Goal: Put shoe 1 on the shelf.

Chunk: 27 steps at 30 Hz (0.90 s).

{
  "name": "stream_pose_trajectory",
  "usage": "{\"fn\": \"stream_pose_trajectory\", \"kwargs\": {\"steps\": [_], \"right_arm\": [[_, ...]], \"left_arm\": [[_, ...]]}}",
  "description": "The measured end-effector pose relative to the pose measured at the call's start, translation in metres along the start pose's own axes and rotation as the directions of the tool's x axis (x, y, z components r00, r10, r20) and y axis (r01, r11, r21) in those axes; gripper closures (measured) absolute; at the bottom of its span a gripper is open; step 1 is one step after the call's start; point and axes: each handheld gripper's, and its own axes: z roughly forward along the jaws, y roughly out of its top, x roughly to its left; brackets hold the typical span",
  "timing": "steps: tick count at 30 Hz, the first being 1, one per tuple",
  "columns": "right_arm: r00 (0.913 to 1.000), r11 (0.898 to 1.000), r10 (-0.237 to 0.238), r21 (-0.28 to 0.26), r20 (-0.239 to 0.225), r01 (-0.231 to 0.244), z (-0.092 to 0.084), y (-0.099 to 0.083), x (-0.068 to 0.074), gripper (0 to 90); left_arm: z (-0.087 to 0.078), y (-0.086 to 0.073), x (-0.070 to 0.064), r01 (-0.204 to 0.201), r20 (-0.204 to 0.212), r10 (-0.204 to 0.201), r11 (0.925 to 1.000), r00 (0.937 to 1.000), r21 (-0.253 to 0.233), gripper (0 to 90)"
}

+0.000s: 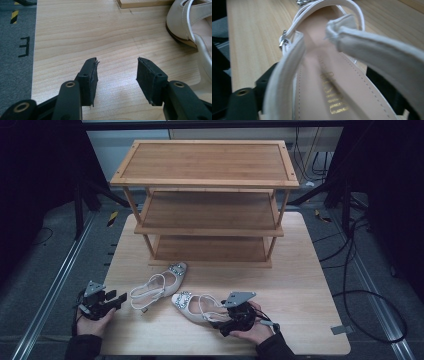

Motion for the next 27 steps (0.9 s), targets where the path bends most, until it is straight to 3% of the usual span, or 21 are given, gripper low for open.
{"fn": "stream_pose_trajectory", "kwargs": {"steps": [2,5,9,16,27], "right_arm": [[0.9986,1.0,0.025,0.004,-0.046,-0.025,-0.003,0.0,0.001,31.6],[0.997,0.999,0.034,0.001,-0.069,-0.034,-0.004,0.0,0.003,33.9],[0.9987,1.0,0.007,-0.01,-0.051,-0.007,0.0,-0.001,0.009,32.0],[0.9987,1.0,0.001,-0.011,-0.051,-0.001,0.002,-0.001,0.012,34.4],[0.995,0.997,0.076,-0.011,-0.064,-0.077,0.001,0.0,0.014,40.0]], "left_arm": [[0.0,0.0,0.0,0.001,-0.001,-0.001,1.0,1.0,-0.001,49.7],[-0.001,0.0,0.0,0.0,-0.001,0.0,1.0,1.0,-0.002,49.7],[-0.001,0.0,0.0,0.001,-0.001,-0.001,1.0,1.0,-0.003,49.7],[0.0,0.0,0.0,0.0,-0.001,0.0,1.0,1.0,-0.002,49.8],[-0.001,0.0,0.0,-0.002,0.0,0.002,1.0,1.0,-0.005,49.8]]}}
